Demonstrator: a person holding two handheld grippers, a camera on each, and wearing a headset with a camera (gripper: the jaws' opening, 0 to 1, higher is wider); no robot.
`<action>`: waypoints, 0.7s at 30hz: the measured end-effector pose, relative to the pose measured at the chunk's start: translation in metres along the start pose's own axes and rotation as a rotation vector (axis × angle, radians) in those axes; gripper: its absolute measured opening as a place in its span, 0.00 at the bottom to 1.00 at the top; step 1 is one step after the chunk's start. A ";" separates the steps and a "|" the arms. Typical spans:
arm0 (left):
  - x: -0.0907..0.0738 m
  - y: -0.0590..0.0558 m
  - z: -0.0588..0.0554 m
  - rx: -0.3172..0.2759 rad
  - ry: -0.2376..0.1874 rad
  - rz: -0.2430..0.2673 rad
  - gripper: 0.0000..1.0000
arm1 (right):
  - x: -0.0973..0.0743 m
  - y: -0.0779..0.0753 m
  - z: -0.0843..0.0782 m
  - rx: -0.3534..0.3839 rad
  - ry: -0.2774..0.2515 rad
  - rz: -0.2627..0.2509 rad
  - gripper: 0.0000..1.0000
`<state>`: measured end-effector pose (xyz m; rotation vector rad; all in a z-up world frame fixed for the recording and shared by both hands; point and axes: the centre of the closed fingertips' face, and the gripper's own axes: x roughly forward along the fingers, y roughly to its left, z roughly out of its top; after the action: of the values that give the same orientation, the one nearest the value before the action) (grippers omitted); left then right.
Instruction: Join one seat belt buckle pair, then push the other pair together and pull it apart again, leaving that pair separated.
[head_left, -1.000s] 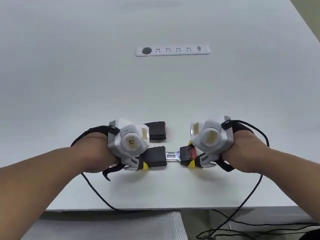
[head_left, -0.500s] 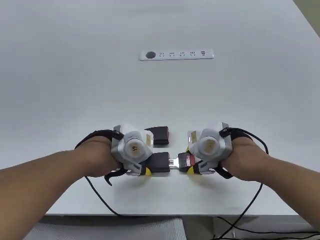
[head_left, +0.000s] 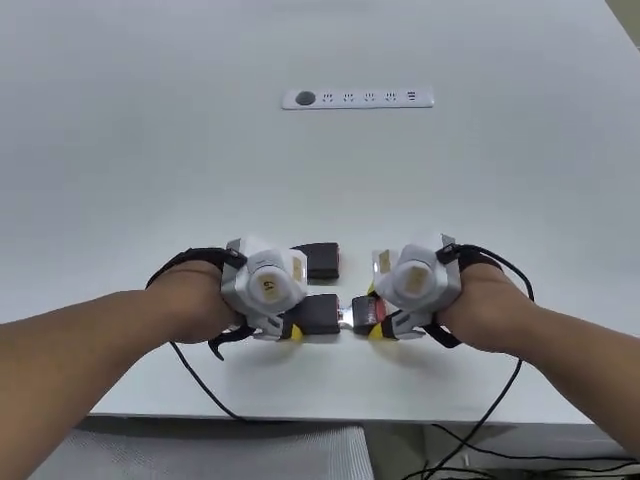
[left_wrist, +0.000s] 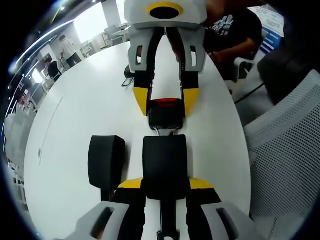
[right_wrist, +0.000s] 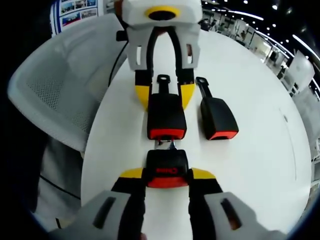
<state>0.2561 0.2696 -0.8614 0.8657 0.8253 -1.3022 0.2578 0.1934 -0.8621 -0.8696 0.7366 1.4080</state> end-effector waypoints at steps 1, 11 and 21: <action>0.000 0.000 0.000 0.000 0.001 -0.001 0.31 | 0.000 0.000 0.000 -0.002 0.002 -0.001 0.31; 0.001 -0.001 0.001 0.009 0.016 -0.011 0.31 | 0.004 0.003 0.010 -0.012 0.017 0.001 0.31; 0.001 -0.001 0.001 0.005 0.017 -0.018 0.31 | 0.006 0.001 0.013 0.010 -0.002 0.000 0.31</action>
<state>0.2547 0.2686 -0.8620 0.8766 0.8447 -1.3145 0.2567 0.2078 -0.8611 -0.8601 0.7415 1.4042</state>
